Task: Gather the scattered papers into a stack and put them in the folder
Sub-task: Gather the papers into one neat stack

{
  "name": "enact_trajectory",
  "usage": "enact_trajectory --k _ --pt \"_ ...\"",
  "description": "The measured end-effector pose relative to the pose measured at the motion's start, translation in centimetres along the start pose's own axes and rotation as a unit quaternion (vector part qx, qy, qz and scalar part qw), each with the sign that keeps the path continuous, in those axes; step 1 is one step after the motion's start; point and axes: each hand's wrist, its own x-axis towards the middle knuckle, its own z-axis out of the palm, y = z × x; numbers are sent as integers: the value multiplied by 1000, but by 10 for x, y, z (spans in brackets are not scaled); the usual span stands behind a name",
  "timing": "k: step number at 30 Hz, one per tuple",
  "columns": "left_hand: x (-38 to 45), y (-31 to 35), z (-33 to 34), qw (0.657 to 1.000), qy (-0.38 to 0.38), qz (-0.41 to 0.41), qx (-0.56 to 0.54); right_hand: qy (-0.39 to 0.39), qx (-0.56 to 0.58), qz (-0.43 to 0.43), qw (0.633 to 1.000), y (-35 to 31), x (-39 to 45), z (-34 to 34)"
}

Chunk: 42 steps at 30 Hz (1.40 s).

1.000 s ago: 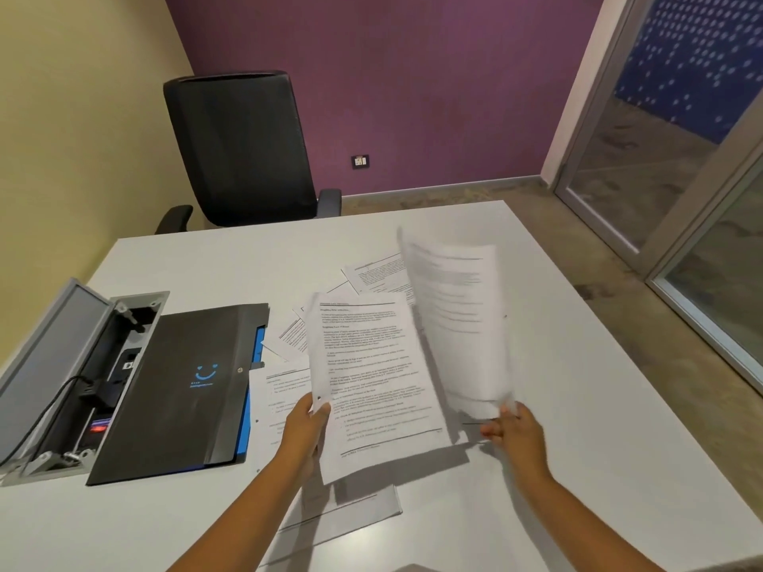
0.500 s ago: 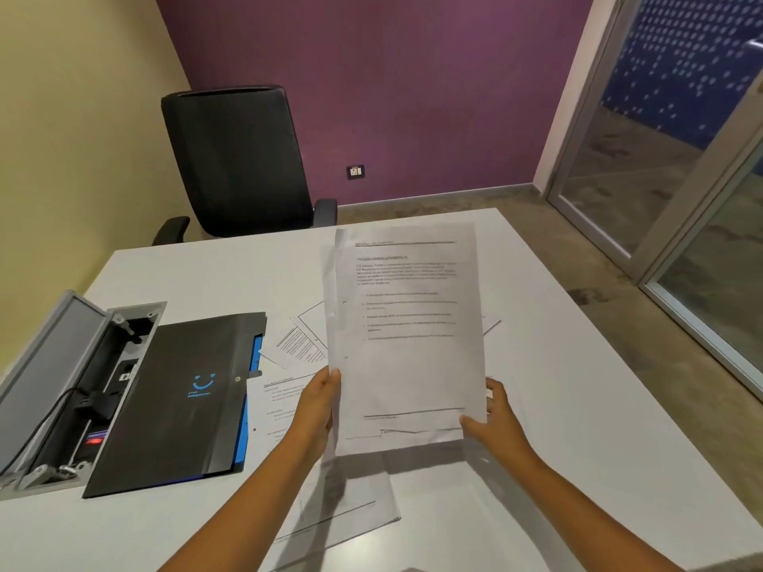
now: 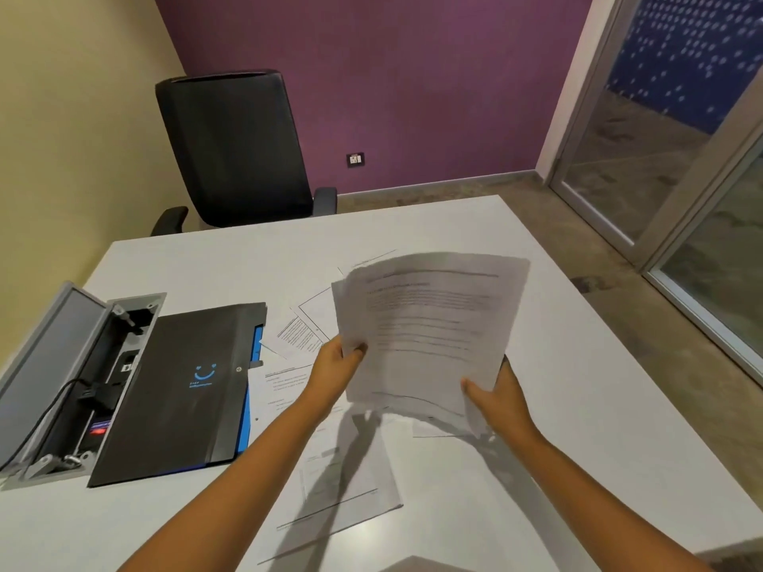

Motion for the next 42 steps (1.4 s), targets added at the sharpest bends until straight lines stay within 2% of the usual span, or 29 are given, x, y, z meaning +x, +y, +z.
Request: enact_trajectory --k 4,7,10,13,15,18,23,27,30,31,33,35,37,39,42 --pt "2 -9 4 998 -40 -25 43 -29 -2 13 999 5 2 -2" --pt "-2 -20 13 992 -43 -60 101 -22 -8 34 999 15 4 6" --pt "-5 -30 14 994 1 -57 96 -20 -20 45 999 26 3 15" --pt "-3 -34 10 993 76 -69 53 42 -22 16 999 26 6 25" --pt "-1 -34 6 989 119 -83 25 57 1 -3 998 20 8 40" --pt "-3 -43 -11 977 178 -117 0 -3 25 13 1000 12 9 71" --pt "-24 -84 -41 949 228 -208 64 -117 -90 111 983 34 -10 114" --pt "-47 -109 -52 927 266 -223 143 -151 -162 124 967 49 -24 134" --pt "-69 -135 -62 883 292 -271 248 -145 -225 147 952 55 -22 132" --pt "-75 -142 -62 876 298 -287 248 -144 -225 161 950 57 -20 131" --pt "-81 -150 -60 884 304 -299 190 -158 -226 190 942 57 -18 128" --pt "-79 -149 -58 899 303 -303 89 -199 -238 200 930 55 -16 128" --pt "-77 -143 -54 915 282 -286 45 -241 -239 188 922 51 -17 127" --pt "-78 -137 -51 934 280 -220 32 -248 -226 162 928 50 -19 126" --pt "-81 -122 -54 946 301 -121 10 -210 -166 136 954 44 -22 118"
